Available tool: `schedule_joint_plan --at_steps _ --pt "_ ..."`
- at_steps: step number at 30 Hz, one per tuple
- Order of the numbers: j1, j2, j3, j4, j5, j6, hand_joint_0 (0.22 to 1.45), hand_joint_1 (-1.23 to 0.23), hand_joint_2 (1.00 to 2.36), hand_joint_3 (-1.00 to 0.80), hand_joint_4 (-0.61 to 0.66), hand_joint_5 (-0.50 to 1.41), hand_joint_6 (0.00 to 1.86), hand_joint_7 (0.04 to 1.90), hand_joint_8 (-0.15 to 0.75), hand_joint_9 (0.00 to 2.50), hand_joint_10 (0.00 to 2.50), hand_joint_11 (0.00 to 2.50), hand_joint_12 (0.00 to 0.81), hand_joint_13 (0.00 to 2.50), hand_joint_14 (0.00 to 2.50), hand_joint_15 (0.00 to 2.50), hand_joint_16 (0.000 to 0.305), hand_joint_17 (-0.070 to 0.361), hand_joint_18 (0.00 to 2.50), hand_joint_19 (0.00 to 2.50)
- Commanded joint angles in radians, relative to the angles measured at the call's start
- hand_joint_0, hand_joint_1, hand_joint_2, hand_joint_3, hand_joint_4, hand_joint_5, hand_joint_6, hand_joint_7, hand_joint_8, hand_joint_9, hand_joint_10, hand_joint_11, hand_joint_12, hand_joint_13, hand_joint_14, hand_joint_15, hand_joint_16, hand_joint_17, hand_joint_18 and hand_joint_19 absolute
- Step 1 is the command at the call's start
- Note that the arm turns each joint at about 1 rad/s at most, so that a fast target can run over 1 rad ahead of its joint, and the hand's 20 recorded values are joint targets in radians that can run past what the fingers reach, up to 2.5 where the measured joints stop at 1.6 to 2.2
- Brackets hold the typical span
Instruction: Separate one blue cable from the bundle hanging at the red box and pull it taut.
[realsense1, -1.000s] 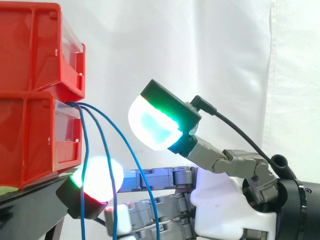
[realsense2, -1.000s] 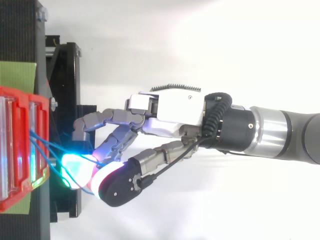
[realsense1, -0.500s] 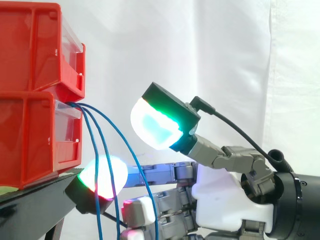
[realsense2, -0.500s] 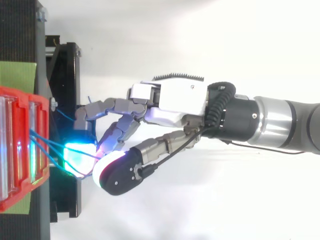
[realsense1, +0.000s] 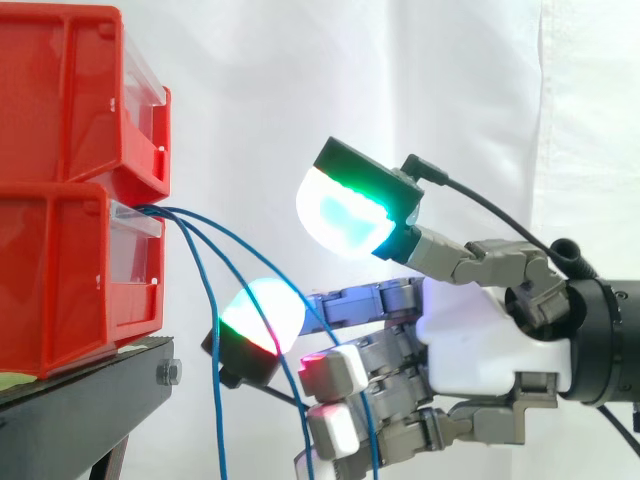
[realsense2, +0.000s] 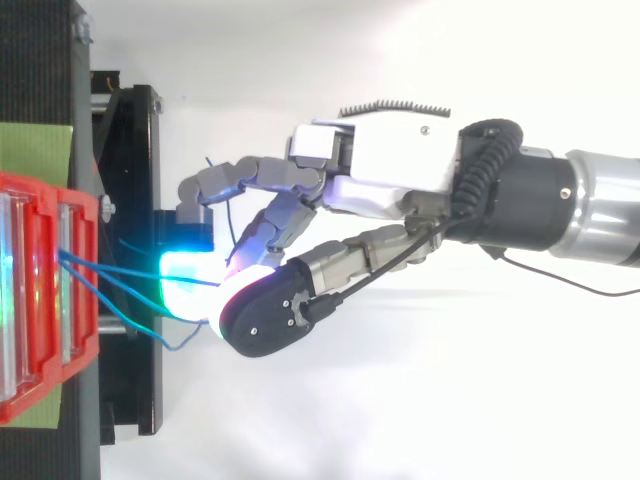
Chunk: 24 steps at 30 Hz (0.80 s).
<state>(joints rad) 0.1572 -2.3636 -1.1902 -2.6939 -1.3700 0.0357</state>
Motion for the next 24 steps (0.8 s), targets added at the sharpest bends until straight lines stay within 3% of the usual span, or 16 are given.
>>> schedule_joint_plan --at_steps 1,9,24 --pt "0.004 0.027 -0.020 -0.014 0.006 -0.010 0.62 -0.62 1.00 -0.50 0.15 -0.14 0.52 1.27 0.301 1.09 0.03 1.08 0.362 1.03 0.02 0.69 0.046 0.103 0.70 0.54" --pt "0.010 0.035 -0.028 -0.026 0.029 -0.010 0.63 -0.60 1.00 -0.46 0.14 -0.15 0.58 1.19 0.304 1.11 0.02 1.14 0.364 1.07 0.03 0.75 0.045 0.102 0.72 0.55" --pt "-0.001 0.037 -0.028 -0.024 0.023 -0.007 0.63 -0.46 1.01 -0.43 0.14 -0.19 0.78 0.94 0.306 1.13 0.02 1.15 0.372 1.08 0.02 0.75 0.046 0.104 0.73 0.57"
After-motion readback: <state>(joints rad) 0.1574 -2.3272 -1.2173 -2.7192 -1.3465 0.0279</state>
